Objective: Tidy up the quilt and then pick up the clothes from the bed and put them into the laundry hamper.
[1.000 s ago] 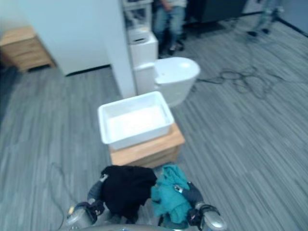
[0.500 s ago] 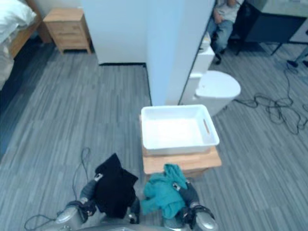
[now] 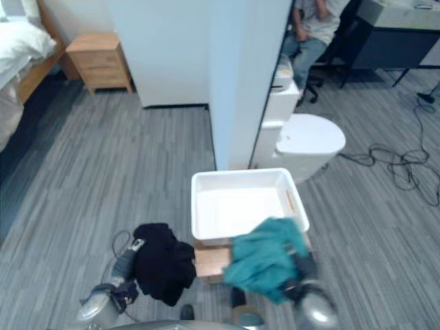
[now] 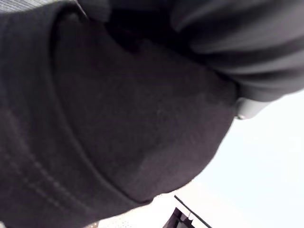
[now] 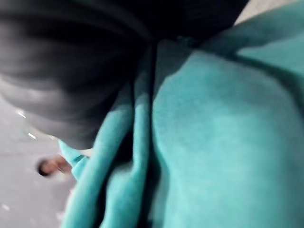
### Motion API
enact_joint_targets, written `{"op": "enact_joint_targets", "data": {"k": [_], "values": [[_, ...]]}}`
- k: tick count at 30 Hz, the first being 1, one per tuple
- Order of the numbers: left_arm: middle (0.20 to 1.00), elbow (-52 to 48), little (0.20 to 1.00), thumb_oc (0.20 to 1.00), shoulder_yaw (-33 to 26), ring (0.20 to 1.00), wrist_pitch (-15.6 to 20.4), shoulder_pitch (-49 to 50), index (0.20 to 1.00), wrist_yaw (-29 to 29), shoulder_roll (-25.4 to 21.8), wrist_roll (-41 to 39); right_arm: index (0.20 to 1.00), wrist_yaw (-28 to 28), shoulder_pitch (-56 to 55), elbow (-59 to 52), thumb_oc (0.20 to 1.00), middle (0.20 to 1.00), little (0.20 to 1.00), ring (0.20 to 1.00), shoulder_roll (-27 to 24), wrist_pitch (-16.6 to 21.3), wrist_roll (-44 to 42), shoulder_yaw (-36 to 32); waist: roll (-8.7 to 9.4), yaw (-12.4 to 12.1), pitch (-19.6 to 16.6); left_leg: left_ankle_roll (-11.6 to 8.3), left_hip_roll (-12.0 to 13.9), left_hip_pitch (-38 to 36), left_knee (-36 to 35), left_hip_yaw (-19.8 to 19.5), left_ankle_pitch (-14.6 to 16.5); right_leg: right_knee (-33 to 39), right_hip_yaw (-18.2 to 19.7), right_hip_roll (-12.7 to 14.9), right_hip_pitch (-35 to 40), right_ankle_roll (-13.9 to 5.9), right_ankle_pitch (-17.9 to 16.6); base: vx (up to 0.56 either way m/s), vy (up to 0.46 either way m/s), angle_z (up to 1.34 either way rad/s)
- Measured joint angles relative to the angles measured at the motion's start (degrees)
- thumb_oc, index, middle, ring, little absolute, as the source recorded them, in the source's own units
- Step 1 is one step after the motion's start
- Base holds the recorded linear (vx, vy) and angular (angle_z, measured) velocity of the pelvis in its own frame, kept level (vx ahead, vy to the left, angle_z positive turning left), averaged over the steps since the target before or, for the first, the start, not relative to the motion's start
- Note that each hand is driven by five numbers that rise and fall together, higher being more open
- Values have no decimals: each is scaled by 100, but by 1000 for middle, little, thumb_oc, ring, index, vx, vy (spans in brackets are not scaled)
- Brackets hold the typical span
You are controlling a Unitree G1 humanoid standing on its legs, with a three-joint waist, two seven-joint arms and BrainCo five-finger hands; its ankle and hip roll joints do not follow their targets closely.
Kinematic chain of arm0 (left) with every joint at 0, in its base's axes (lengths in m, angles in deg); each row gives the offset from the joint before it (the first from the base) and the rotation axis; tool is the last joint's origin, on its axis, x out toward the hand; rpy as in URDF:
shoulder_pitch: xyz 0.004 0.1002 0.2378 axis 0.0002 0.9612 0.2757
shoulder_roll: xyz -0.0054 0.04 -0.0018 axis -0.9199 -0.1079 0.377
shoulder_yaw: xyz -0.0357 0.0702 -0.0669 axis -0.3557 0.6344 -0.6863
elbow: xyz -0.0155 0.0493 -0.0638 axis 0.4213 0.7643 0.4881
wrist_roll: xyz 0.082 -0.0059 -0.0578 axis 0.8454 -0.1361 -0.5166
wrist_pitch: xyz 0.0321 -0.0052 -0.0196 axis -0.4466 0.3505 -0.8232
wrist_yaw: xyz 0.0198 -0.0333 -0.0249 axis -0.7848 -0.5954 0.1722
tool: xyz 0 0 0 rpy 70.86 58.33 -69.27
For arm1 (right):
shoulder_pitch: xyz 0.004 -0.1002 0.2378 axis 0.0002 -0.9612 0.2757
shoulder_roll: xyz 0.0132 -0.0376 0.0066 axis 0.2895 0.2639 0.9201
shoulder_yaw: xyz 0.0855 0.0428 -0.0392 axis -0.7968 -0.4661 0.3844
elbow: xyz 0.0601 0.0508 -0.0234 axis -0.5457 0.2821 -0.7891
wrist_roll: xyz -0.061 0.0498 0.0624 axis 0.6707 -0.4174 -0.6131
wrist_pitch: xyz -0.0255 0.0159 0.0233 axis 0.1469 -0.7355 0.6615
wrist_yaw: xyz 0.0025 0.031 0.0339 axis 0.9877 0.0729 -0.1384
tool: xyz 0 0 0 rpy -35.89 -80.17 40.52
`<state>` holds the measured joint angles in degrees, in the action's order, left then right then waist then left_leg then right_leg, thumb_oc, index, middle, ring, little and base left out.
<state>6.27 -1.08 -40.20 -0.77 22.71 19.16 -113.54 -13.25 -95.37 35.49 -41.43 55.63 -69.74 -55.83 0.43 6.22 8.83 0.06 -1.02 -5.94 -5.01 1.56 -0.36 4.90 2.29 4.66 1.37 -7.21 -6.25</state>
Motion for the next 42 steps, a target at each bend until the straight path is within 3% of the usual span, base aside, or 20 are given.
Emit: {"op": "enact_joint_targets", "data": {"k": [1,5,9,12,18,21,25,32,36,40,41,42], "values": [[200,-23,200,200,-94,200,-128,80,200,-1,-8,50,200,183,-6,-276,200,200,200,200,-249,-39,0,-454,-32,23,-26,-13,66,5,1,44,9,-18,34,-71,-26,26,16,51,-54,-11],[200,-51,200,200,-259,200,-479,291,200,5,-51,95,200,353,104,-937,200,200,200,200,-736,-140,34,-1128,-60,134,-47,-28,251,13,1,115,11,-21,67,-253,-59,44,23,87,-94,-10],[200,-54,200,200,-231,200,-747,247,200,-4,-70,98,200,250,989,-1075,200,200,200,200,-1173,-671,284,-999,-72,131,-52,-125,352,45,3,221,-61,-20,67,-342,-141,91,-20,92,-87,-13],[200,-54,200,200,-184,200,-865,117,200,-14,-92,103,200,104,1949,-986,200,200,200,200,-1468,-1182,540,-483,-94,70,-46,-159,380,10,7,256,-86,8,64,-367,-145,116,-39,19,-48,-4],[200,186,200,200,109,200,-879,-438,200,-84,-165,112,200,-289,4082,577,200,200,200,200,-1900,-1871,890,708,-153,-488,49,-217,396,284,37,260,-198,8,-252,-310,-434,139,-147,-59,-45,-1],[200,212,200,200,120,200,-874,-551,200,-108,-211,111,200,-452,4917,1481,200,200,200,200,-2074,-2133,903,864,-161,-823,167,-242,410,407,38,215,-256,8,-339,-317,-531,200,-195,-30,1,13],[200,325,200,200,160,200,-878,-574,200,-112,-330,112,200,-700,5523,2240,200,200,200,200,-2259,-2373,1121,1078,-100,-1024,266,-261,433,457,38,62,-279,-10,-509,-326,-509,216,-206,26,10,19],[200,334,200,200,162,200,-882,-620,200,-90,-348,264,200,-1078,5559,2941,200,200,200,200,-2064,-2803,1680,1622,100,-1182,563,-269,438,329,38,-74,-280,-18,-653,-315,-307,250,-190,33,1,10],[200,333,200,200,162,200,-878,-828,200,-54,-377,264,200,-924,5572,3501,200,200,200,200,-1365,-3010,1660,1811,211,-1271,862,-314,440,371,39,-96,-318,3,-678,-313,-343,232,-179,-123,8,2],[200,317,200,200,168,200,-878,-897,200,-10,-350,267,200,-878,5244,3437,200,200,200,200,-721,-3000,1531,1935,175,-1275,982,-331,439,486,38,-155,-348,-21,-720,-313,-433,248,-191,-40,45,8],[200,317,200,200,183,200,-878,-890,200,5,-325,278,1000,-889,5081,3433,1000,1000,1000,1000,-514,-2998,1531,2132,165,-1275,987,-332,441,486,38,-180,-347,-21,-747,-313,-422,268,-203,13,59,9],[200,317,200,200,200,200,-877,-896,200,11,-314,296,1000,-879,5000,3424,1000,1000,1000,1000,-397,-2998,1571,2259,157,-1275,993,-332,441,488,38,-189,-347,-21,-760,-312,-420,271,-205,27,71,9]]}}
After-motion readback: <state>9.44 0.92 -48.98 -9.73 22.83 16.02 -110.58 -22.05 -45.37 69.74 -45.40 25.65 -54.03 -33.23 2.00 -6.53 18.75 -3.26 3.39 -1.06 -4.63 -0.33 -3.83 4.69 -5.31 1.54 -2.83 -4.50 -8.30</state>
